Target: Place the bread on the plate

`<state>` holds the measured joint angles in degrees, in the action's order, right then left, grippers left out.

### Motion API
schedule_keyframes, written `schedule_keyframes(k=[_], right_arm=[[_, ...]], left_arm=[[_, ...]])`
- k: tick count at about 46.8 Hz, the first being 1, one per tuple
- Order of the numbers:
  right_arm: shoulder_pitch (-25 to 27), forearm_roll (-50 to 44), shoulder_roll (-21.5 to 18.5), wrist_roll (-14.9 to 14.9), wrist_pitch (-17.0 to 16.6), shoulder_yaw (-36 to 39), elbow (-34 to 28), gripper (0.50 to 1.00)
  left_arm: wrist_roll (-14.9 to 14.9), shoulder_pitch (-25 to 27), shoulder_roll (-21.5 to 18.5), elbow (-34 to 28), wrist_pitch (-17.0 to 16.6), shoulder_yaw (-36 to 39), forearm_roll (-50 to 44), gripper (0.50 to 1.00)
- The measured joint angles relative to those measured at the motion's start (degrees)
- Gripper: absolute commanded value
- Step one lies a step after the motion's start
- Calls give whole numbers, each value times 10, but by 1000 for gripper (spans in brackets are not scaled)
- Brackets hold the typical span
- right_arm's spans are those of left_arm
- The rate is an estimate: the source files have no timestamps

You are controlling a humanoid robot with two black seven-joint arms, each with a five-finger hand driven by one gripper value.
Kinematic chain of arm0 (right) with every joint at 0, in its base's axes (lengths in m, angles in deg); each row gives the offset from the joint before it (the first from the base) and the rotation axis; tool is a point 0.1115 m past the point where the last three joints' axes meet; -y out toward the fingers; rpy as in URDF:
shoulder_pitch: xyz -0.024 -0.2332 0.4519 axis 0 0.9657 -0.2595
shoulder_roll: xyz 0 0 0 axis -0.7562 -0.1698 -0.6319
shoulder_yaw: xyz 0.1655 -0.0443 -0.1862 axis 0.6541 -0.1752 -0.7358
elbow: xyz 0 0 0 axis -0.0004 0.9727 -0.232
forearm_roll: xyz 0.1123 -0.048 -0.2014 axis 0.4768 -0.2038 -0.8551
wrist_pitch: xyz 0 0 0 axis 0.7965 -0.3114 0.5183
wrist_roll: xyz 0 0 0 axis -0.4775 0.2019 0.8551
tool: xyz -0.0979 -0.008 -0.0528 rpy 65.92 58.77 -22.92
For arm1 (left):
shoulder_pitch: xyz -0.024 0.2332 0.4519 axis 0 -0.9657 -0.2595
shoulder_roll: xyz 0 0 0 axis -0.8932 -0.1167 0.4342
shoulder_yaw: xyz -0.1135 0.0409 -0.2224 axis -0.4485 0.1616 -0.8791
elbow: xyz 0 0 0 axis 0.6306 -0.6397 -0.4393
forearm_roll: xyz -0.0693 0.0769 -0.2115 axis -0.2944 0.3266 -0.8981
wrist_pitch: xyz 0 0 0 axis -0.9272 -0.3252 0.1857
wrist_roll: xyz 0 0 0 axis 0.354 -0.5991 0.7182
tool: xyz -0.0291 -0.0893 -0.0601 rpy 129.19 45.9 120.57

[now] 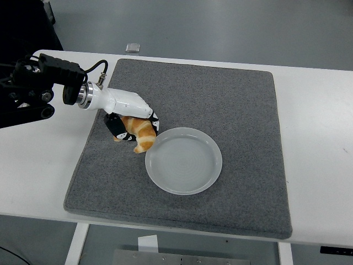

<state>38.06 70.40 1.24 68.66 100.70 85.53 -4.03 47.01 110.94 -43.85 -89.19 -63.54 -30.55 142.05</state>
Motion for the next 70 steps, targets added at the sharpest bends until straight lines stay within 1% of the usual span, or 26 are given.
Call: schedule_keyframes(k=[8,19,27,31,34,40,45,52,56,61,70], right_arm=[[0,0,0,0,0,0,0,952],[0,0,0,0,0,0,0,952],[0,0,0,0,0,0,0,952],[0,0,0,0,0,0,0,952],[0,0,0,0,0,0,0,954],[0,0,0,0,0,0,0,952],[0,0,0,0,0,0,0,952],[0,0,0,0,0,0,0,952],[0,0,0,0,0,0,0,952],[0,0,0,0,0,0,0,952],[0,0,0,0,0,0,0,954]], left_arm=[[1,22,0,-3,11,-45,-1,500],[1,53,1,-3,39,-107,-1,500],[1,90,3,-2,58,-127,-13,500],[1,100,7,-3,61,-128,-17,500],[2,101,18,-3,61,-128,-17,500],[8,95,44,-5,43,-129,-15,500],[16,86,72,-5,5,-131,-12,500],[25,60,106,-5,-27,-131,-8,500],[34,43,120,-5,-38,-130,-6,500],[50,26,125,-5,-48,-128,10,500],[83,1,129,-10,-50,-121,50,500]])
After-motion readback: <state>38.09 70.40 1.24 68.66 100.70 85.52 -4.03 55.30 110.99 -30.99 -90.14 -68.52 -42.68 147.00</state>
